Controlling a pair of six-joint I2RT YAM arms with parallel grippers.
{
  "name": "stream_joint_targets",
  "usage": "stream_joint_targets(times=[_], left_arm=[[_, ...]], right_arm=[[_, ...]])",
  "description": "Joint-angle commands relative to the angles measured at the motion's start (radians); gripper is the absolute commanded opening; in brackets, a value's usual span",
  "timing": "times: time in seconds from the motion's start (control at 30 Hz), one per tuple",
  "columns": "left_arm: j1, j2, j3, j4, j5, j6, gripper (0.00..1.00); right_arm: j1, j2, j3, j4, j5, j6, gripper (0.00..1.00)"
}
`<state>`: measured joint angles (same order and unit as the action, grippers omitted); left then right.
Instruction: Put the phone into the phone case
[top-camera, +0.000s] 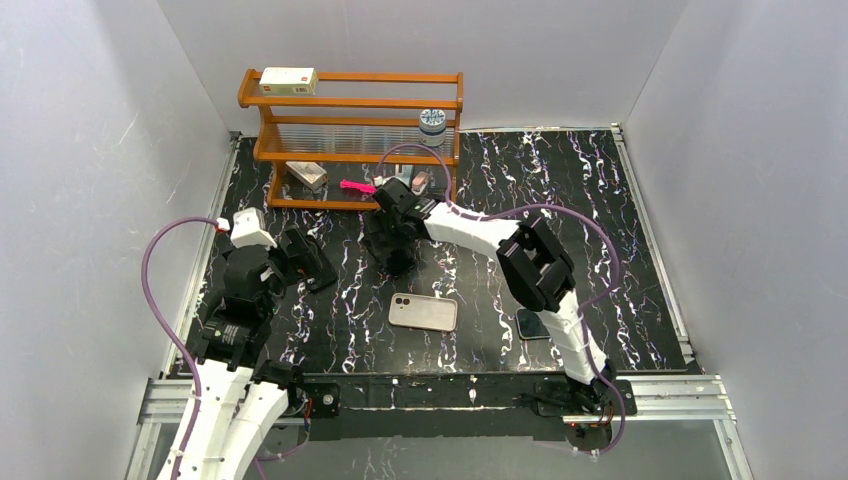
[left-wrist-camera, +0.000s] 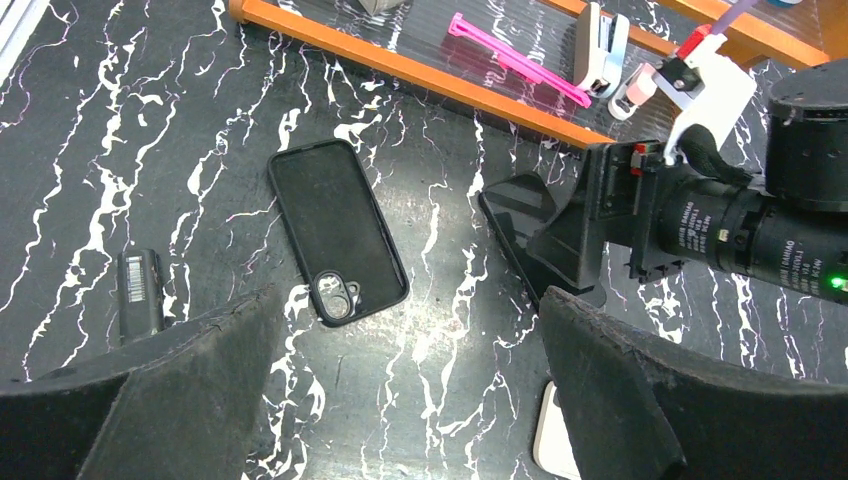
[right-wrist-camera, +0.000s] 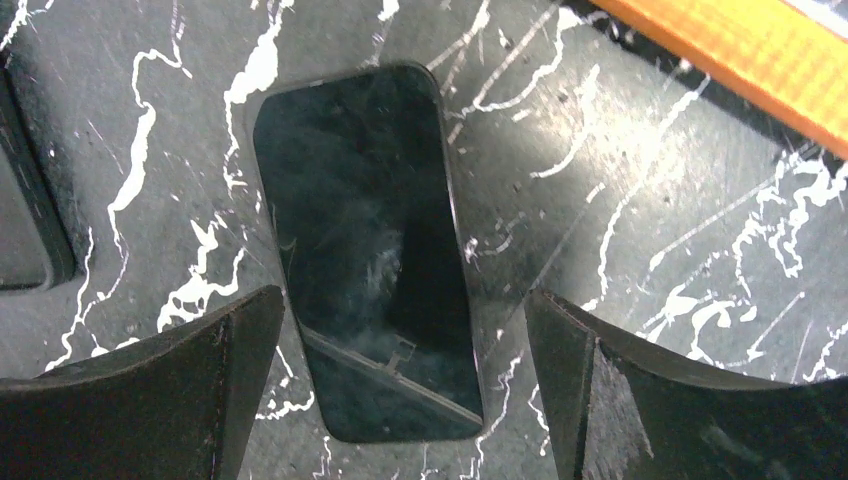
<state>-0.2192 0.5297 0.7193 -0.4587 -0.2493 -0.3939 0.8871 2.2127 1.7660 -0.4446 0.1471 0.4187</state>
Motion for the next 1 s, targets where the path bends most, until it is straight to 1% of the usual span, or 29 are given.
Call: stream_joint_targets(times=[0.0,0.1,0.27,0.5,0.67,0.83,0.97], left_arm=[[-0.003,-0.009,0.029,-0.013,-0.033,-0.003,0.98],[-0.001,-0.007,0.029,-0.011,-0.031,-0.003,0.98],[-0.002,-0.008,0.029,-0.013,-0.036,-0.002,0.98],[-0.002,-0.001,0.028,-0.013,-0.033,-0.002,0.98],[-0.001,-0.001,0.027,-0.012,-0.036,-0.003,0.98],[0.0,0.011,0.028,-0.011,-0.033,-0.004,0.98],[0.0,0.017,0.028,-0.013,-0.033,-0.006,0.98]], right_arm=[[0.018,0.048,0.108,-0.038,0.056,-0.072,0.99],[0.018,0.078,0.146,-0.047,0.034,-0.109,0.99],[0.023,0.144,0.231,-0.095,0.051,-0.13,0.99],[0.027,0.185,0.239,-0.122,0.04,-0.142,0.98],[0.029,0.191,0.232,-0.139,0.069,-0.143,0.93],[0.029,0.192,0.229,-0.171,0.119,-0.131,0.9],[0.029,0.178,0.202,-0.165,0.121,-0.124,0.84]])
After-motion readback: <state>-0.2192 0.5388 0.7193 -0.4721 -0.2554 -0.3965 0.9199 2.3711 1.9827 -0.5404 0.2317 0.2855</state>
